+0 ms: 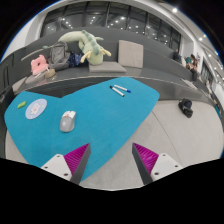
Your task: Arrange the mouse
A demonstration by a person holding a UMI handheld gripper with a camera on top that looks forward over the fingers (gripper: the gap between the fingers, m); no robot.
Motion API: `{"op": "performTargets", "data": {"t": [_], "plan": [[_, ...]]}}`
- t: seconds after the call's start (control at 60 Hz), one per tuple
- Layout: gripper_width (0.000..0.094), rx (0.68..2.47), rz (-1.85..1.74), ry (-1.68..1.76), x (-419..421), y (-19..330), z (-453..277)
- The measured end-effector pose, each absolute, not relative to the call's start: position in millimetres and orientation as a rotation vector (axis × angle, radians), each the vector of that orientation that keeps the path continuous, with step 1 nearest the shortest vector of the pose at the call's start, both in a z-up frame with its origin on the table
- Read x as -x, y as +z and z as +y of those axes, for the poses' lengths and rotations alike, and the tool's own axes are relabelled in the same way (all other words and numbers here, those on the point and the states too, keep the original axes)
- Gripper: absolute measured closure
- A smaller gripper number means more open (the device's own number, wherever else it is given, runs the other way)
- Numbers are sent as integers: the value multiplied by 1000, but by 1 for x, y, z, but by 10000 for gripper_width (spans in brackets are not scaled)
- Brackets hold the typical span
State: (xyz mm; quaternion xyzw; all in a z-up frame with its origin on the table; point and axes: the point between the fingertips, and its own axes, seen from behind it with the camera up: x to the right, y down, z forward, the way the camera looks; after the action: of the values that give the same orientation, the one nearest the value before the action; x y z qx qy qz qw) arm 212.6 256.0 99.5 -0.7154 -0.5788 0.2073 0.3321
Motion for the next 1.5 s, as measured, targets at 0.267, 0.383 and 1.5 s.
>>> {"op": "performTargets", "data": {"t": [0.267,0.383,1.5], "plan": [[80,1806,-1629,657,-188,92,174],[81,1777,-1672,695,-179,87,138],[72,1666,-1679,776,27,-18,75]]}}
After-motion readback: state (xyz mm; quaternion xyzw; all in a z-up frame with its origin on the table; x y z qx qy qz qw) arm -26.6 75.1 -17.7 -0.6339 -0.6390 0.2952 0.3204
